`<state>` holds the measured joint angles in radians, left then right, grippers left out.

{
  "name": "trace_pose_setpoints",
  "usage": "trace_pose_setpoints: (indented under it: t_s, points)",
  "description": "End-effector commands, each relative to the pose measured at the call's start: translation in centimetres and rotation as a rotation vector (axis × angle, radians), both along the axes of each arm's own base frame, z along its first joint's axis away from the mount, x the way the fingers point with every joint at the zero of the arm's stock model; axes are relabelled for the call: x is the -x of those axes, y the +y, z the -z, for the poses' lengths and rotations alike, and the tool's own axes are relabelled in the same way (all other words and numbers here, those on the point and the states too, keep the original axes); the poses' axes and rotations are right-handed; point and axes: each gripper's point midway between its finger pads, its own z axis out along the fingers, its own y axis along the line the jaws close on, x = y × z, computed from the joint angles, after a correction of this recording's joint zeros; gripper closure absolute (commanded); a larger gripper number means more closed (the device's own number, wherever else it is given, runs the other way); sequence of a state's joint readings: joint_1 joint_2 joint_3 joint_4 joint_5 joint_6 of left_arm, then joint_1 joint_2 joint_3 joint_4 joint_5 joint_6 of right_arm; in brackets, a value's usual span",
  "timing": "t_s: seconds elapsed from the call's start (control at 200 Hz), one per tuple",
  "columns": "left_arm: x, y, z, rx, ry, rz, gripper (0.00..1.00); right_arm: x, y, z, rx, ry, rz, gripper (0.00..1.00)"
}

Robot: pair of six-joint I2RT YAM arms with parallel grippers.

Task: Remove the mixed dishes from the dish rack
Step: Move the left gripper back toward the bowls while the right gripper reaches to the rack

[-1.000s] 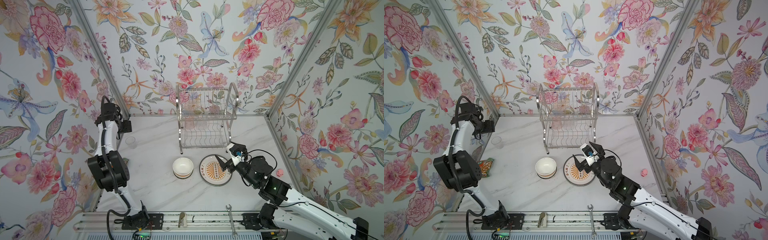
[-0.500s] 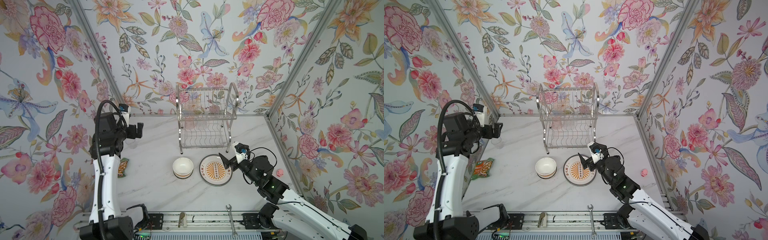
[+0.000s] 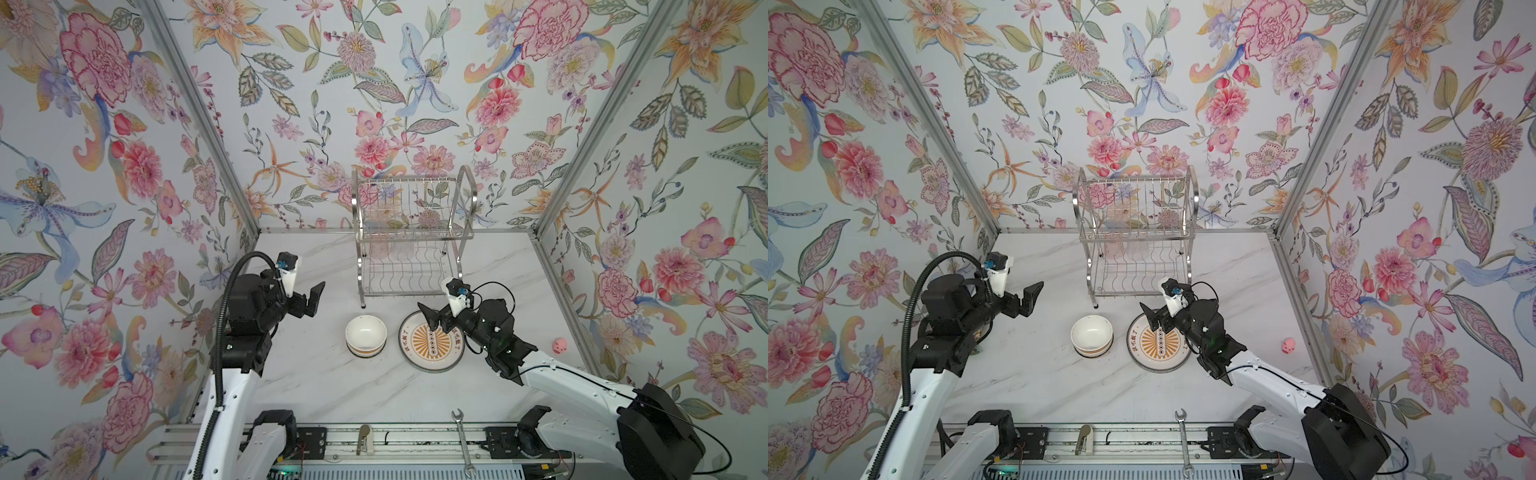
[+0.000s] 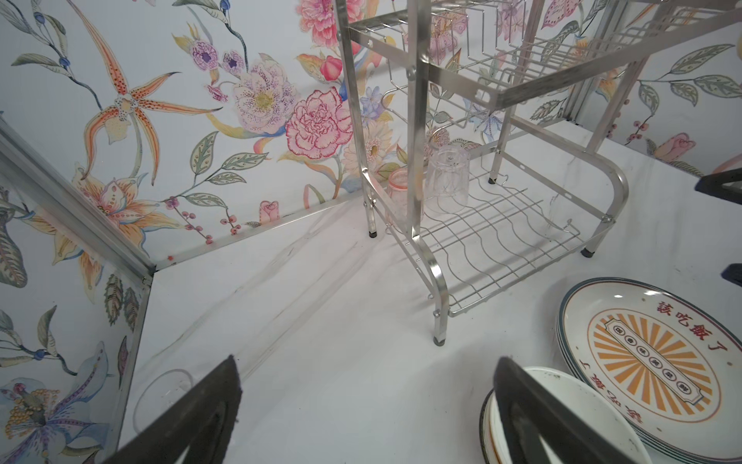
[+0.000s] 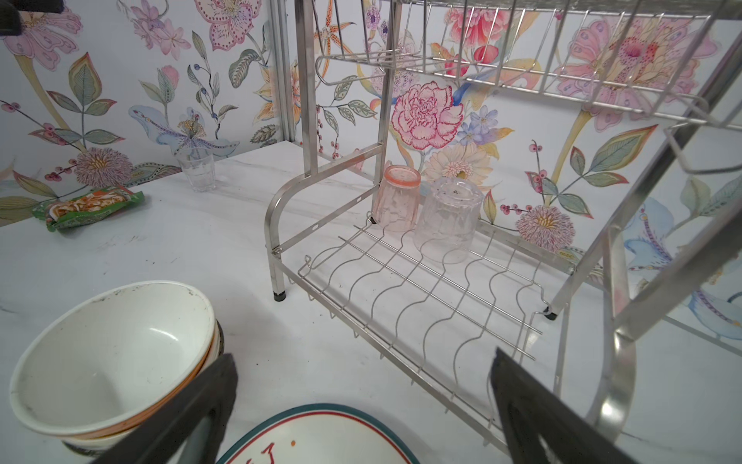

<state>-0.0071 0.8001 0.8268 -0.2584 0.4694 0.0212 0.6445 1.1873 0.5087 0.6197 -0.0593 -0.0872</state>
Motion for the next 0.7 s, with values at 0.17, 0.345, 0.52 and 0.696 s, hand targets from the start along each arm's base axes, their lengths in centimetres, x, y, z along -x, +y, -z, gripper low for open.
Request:
trace_pose_setpoints:
  t_s: [0.17,0.345,0.52,0.696]
  points:
    - [1.1,-2.6,-1.1,0.075,-0.171,0.101,0.01,-4.3,0.4,-0.7,-0.084,-0.084,-0.016,0.01]
    - [1.6,-3.7,0.5,0.014,-0.183,0.121,0.01,-6.7,1.5,0.5,-0.077,-0.082,-0.041,0.01]
    - [1.7,-5.0,1.8,0.018,-0.163,0.156,0.01,-9.7,2.7,2.0,-0.064,-0.066,-0.054,0.01]
    - [1.4,-5.6,3.1,-0.004,-0.159,0.160,0.01,-12.6,3.8,3.7,-0.059,-0.054,-0.066,0.01]
